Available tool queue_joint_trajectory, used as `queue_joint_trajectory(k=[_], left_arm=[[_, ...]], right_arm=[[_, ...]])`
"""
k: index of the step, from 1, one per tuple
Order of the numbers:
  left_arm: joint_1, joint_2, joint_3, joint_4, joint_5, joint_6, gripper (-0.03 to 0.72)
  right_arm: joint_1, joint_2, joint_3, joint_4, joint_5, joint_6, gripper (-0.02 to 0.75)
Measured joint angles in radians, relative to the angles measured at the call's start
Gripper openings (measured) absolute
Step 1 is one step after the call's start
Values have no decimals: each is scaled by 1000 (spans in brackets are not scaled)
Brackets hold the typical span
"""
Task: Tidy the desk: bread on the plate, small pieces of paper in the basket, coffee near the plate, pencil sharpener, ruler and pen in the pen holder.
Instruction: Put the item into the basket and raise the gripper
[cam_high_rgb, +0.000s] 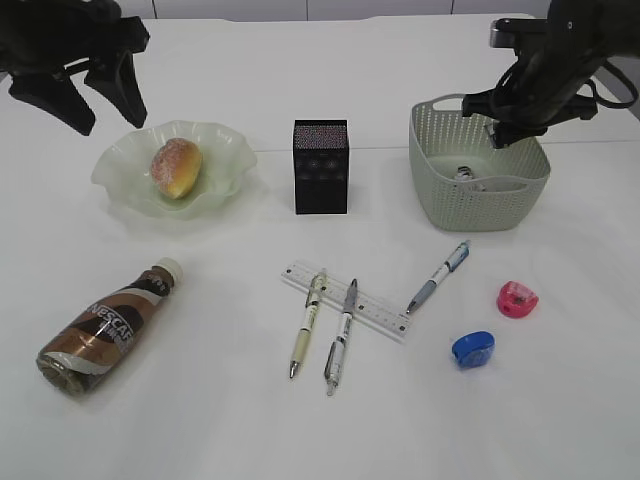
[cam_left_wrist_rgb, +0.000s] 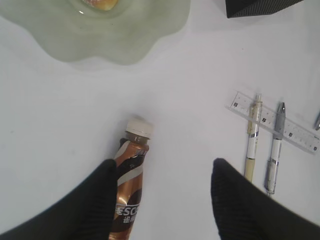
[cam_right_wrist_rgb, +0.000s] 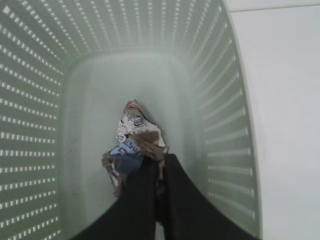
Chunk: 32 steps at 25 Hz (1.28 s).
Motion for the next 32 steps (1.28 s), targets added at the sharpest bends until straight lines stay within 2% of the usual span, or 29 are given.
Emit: queue_joint_trajectory(k=[4,6,11,14,24,27,32], left_arm=[[0,0,0,0,0,0,433],[0,0,0,0,0,0,433],[0,0,0,0,0,0,433],[0,0,0,0,0,0,433],[0,0,0,0,0,0,433],[0,0,0,0,0,5,433],[0,0,0,0,0,24,433]], right_arm=[[0,0,-8,0,-9,0,26],[0,0,-12,0,-11,0,87],[0,0,-13,2,-17,1,436],[2,0,-13,2,-19,1,524],[2,-5,-42,76,9,1,552],[2,-40,-90,79,64,1,552],[2,-115,-161,89,238,2,552]])
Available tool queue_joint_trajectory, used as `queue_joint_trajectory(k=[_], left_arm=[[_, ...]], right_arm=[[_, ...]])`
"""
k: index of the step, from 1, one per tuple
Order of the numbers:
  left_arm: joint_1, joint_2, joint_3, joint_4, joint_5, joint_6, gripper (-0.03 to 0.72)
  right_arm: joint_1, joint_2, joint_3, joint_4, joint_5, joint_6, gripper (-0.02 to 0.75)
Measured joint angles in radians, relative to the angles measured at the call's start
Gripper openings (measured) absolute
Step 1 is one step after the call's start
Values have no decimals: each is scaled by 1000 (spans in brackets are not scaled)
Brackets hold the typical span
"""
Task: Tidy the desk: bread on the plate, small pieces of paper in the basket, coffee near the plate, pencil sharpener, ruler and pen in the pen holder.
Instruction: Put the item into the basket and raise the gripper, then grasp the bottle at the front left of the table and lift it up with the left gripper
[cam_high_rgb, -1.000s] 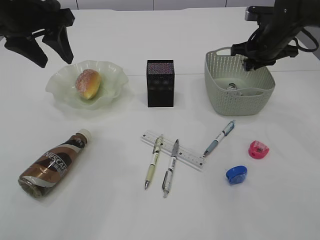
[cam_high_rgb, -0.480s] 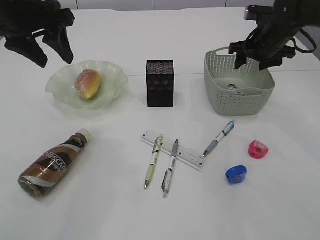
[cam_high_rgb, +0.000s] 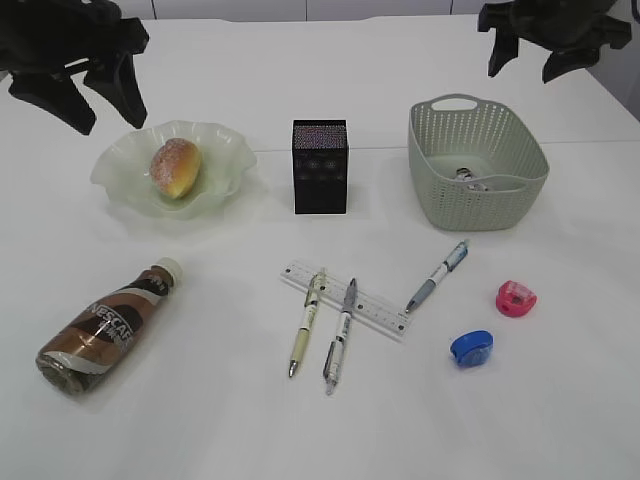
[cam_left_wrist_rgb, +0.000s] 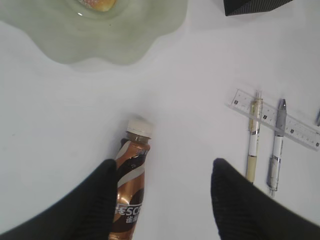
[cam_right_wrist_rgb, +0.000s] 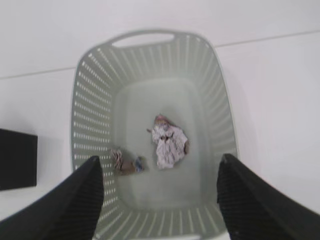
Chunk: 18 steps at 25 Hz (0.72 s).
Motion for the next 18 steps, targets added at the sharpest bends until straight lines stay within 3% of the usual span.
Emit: queue_joint_trajectory(k=[6,18], left_arm=[[-2,-2,0,0,0,9,433],[-31,-40,0,-2,0,17,433]], right_arm=[[0,-61,-14,20,236,0,552],[0,-242,-8,76,274,-219,552]])
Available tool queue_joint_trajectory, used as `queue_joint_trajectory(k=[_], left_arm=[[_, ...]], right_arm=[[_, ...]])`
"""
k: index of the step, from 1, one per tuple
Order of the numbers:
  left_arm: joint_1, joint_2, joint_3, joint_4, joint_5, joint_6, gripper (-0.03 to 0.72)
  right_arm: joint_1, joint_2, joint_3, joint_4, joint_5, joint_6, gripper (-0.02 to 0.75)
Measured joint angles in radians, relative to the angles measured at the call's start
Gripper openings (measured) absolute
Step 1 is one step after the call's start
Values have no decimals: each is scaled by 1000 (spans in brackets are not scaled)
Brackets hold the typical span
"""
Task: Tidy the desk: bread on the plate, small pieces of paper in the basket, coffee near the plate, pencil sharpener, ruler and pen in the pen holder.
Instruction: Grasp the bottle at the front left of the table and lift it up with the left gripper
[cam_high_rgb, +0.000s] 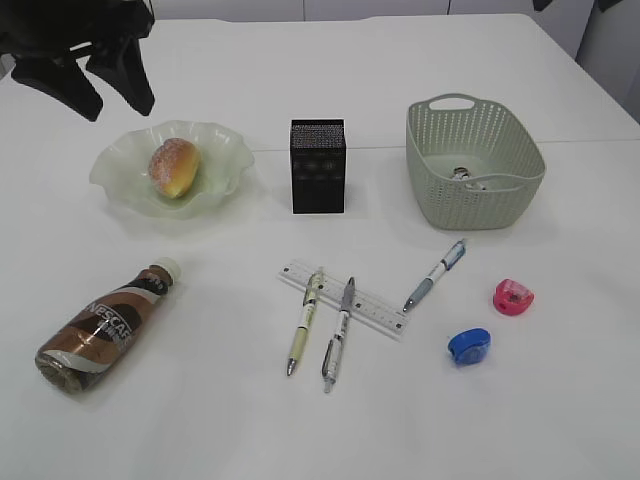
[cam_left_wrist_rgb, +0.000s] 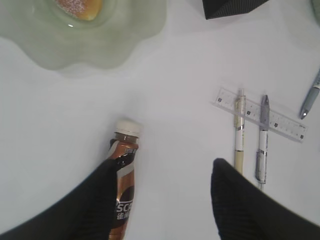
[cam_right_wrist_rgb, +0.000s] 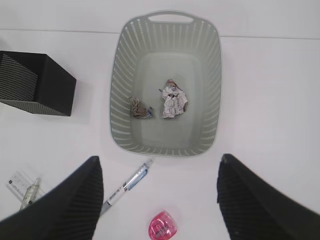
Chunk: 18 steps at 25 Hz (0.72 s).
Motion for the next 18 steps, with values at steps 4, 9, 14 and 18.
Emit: queue_joint_trajectory(k=[4,9,14,18], left_arm=[[-22,0,0,15,2,8,435],[-31,-8,58,46,2,10,468],[-31,-8,218,74,2,10,480],[-31,-8,255,118,0,12,482]], right_arm=[[0,-107,80,6,1,0,552],[0,-268,248,42,2,-11,552],[0,-406,420,54,4,-36,552],[0,-470,514,56,5,-47,552]])
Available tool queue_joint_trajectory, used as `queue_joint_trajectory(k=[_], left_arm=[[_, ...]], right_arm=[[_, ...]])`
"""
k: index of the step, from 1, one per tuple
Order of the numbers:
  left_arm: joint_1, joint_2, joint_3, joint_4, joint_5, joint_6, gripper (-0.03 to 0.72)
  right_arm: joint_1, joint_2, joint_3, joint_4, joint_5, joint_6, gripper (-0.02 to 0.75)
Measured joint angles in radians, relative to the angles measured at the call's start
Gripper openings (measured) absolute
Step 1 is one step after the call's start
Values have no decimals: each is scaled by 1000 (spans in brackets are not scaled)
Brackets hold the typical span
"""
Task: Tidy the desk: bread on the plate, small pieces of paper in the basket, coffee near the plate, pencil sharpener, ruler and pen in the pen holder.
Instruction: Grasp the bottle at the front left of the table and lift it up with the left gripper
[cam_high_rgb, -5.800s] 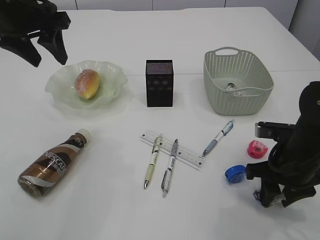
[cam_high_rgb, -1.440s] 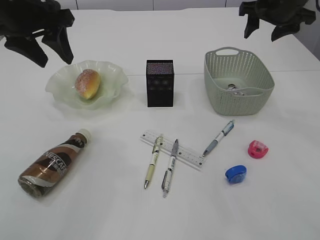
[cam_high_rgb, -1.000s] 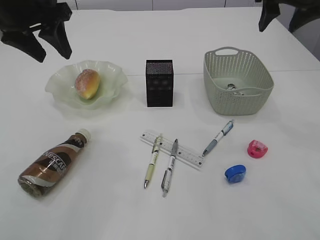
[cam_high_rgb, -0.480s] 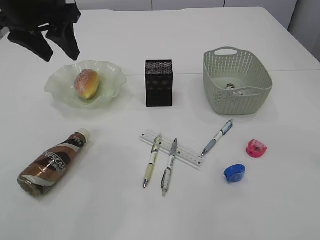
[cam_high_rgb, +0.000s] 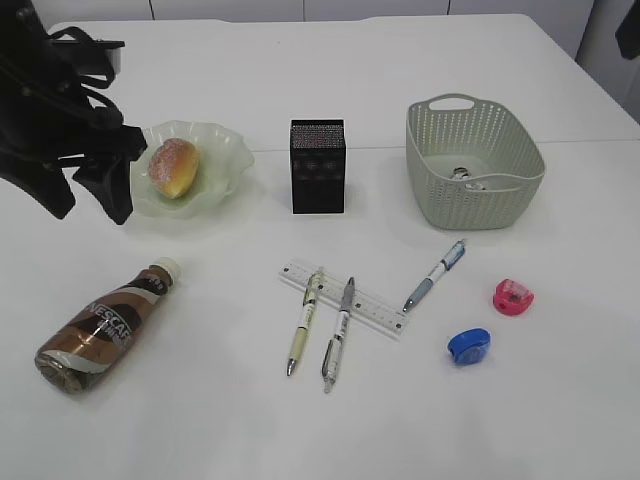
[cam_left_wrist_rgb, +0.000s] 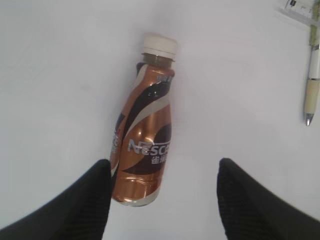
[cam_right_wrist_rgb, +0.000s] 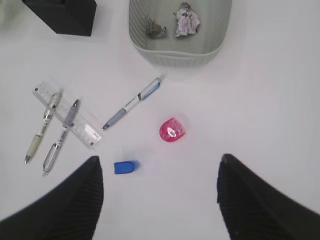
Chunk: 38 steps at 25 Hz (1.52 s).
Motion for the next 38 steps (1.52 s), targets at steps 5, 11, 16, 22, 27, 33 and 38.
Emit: queue_joint_trajectory(k=[5,11,16,22,27,33,38], left_arm=[[0,52,2,24,-6,6,484],[0,152,2,25,-17,7,521],[0,196,2,31,-19,8,561],[0,247,2,34,-21,30,564],[-2,265,2,45,-22,58,565],[-2,288,2,54,-23,83,565],[-6,333,2,54,-26,86,565]], right_arm=[[0,-27,61,0,0,-4,552],[0,-87,68,0,0,-4,552],[0,-129,68,0,0,-6,553],[0,-170,68,0,0,-6,553],[0,-178,68,0,2,-6,553],[0,-178,68,0,2,-6,553],[0,-178,68,0,2,-6,553]])
